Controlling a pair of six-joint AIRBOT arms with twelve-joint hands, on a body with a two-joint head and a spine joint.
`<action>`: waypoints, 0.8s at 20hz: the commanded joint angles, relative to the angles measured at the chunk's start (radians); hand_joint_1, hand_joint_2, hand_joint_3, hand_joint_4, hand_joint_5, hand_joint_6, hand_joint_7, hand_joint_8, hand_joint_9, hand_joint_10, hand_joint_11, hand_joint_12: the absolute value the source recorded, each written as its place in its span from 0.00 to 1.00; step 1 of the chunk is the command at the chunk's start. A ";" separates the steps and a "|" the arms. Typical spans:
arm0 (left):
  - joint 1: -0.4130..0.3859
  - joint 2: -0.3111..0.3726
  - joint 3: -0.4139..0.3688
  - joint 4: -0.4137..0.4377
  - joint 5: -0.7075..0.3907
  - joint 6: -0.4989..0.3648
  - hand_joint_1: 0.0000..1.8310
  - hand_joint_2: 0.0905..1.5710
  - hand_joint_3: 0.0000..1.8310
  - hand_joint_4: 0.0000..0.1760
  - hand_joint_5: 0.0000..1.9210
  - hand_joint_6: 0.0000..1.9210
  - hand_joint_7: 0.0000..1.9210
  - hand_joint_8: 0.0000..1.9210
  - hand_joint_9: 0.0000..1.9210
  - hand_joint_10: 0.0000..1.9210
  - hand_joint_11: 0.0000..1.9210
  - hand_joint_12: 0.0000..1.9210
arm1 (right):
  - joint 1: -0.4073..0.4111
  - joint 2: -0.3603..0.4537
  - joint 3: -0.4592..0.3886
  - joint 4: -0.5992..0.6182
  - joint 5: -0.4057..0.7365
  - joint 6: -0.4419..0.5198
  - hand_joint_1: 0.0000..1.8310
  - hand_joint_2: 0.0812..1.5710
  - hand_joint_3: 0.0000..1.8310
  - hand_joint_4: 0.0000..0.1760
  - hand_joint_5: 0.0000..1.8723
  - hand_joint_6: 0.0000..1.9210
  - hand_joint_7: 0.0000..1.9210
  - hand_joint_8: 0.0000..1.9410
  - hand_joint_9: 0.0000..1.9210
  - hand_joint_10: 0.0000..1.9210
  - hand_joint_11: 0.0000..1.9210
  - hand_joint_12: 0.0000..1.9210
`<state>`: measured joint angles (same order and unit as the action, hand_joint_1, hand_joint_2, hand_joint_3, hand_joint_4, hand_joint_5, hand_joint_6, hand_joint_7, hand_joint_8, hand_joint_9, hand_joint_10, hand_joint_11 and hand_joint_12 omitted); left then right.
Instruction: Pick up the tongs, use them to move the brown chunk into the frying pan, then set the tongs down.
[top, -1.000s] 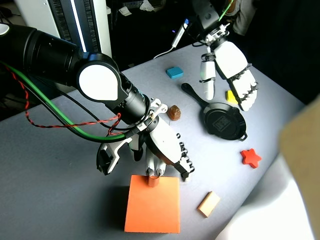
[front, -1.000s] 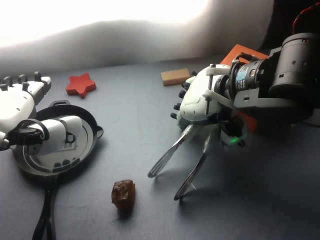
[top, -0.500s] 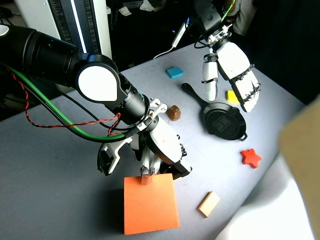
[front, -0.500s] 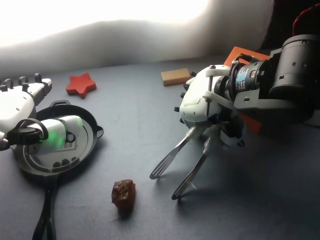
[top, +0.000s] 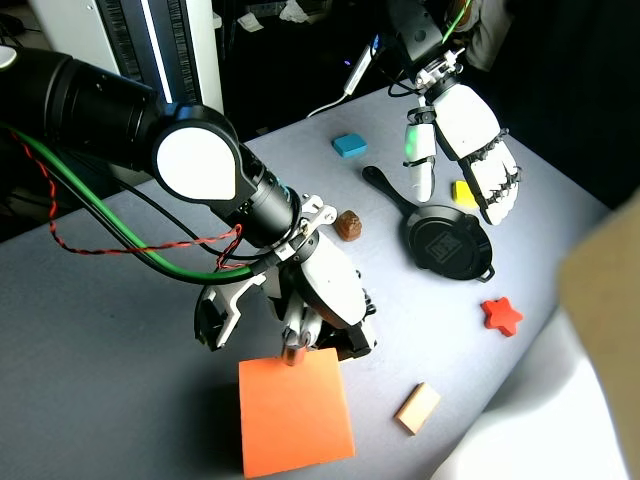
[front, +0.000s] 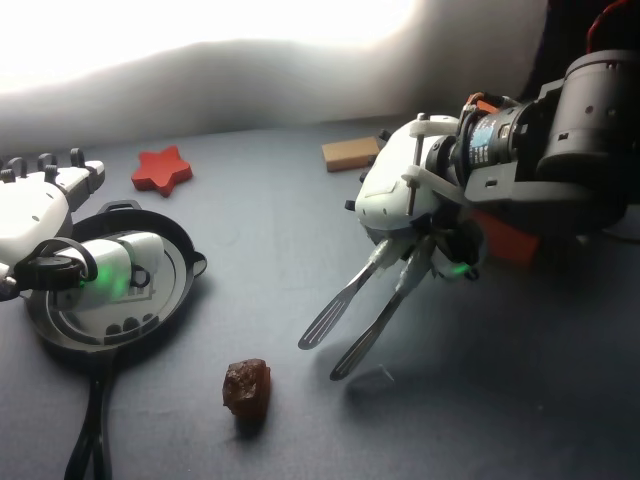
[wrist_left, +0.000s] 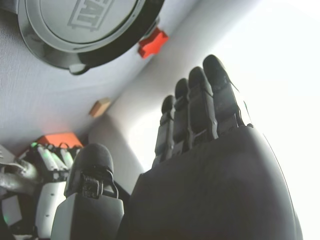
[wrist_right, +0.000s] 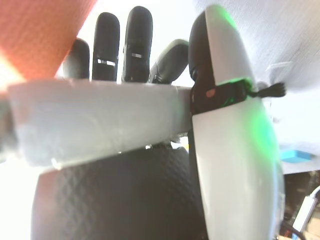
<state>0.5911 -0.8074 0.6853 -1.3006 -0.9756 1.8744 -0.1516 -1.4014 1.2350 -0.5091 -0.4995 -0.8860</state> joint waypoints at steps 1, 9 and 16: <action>-0.007 0.012 0.003 0.066 -0.074 -0.005 0.04 0.80 0.00 0.20 0.05 0.00 0.08 0.00 0.08 0.00 0.00 0.25 | 0.022 0.010 0.000 -0.026 0.048 0.003 0.61 0.75 0.00 0.00 0.43 0.65 0.53 0.04 0.35 0.39 0.16 0.82; -0.001 0.013 0.019 0.066 -0.074 -0.012 0.02 0.81 0.00 0.22 0.04 0.00 0.07 0.00 0.07 0.00 0.00 0.23 | 0.111 0.088 -0.113 -0.052 -0.037 0.169 0.61 0.75 0.00 0.00 0.43 0.65 0.52 0.04 0.33 0.40 0.14 0.83; 0.004 0.014 0.037 0.066 -0.074 -0.021 0.01 0.81 0.00 0.21 0.05 0.00 0.08 0.00 0.08 0.00 0.00 0.23 | 0.117 0.169 -0.333 -0.473 -0.182 0.593 0.60 0.75 0.00 0.00 0.42 0.65 0.52 0.04 0.32 0.40 0.13 0.83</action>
<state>0.5980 -0.8055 0.7143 -1.2911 -0.9722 1.8565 -0.0441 -1.2324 0.9024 -0.9382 -0.7113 -0.2890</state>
